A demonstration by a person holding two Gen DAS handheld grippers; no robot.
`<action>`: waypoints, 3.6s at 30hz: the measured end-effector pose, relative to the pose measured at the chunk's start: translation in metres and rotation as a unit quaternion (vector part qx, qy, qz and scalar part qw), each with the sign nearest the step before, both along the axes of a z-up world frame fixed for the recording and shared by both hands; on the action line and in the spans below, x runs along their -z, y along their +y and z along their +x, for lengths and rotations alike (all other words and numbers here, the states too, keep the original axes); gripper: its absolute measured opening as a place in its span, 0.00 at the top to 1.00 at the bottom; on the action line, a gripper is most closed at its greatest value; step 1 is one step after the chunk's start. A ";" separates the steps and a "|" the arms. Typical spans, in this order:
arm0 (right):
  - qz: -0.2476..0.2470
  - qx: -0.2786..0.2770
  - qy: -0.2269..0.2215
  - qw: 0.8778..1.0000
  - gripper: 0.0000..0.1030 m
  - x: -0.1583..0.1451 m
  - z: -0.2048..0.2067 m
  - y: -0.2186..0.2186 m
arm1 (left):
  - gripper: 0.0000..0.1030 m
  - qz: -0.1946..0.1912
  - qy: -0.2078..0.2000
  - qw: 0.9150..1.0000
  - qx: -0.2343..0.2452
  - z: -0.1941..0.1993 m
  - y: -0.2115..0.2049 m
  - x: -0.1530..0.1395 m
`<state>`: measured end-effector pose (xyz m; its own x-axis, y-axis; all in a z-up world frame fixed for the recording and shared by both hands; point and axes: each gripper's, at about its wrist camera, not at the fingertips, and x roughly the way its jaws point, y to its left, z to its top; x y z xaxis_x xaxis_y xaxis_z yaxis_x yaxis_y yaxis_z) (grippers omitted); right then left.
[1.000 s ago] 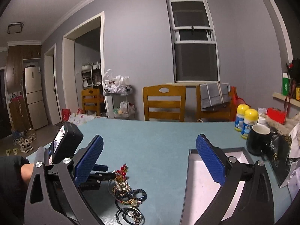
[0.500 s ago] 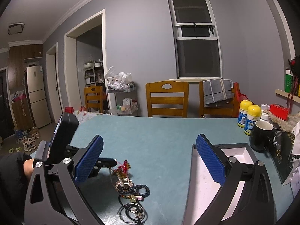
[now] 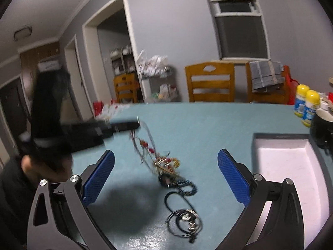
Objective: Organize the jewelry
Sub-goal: 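Grasp the pink cord bracelet with the left tool and lift it, then close the right tool on the pink bracelet while the left tool releases it, then grasp the red beaded ornament from the pile with the left tool, then carry the pink bracelet into the white tray and open the right tool while left holds ornament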
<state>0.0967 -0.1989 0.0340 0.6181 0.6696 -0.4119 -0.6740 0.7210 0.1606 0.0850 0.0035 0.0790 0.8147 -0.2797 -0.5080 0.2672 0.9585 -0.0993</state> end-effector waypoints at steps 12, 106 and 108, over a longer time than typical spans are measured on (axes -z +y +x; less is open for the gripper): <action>-0.084 -0.046 0.031 0.995 0.18 0.031 0.017 0.059 | 0.96 -0.036 -0.040 0.999 -0.009 -0.024 0.026 -0.031; 0.073 0.035 -0.046 0.996 0.97 -0.018 0.014 -0.031 | 0.91 0.040 -0.020 0.998 0.041 -0.026 -0.022 -0.009; 0.088 0.041 -0.044 0.994 0.97 -0.021 0.011 -0.037 | 0.91 0.038 -0.026 0.998 0.041 -0.029 -0.026 -0.013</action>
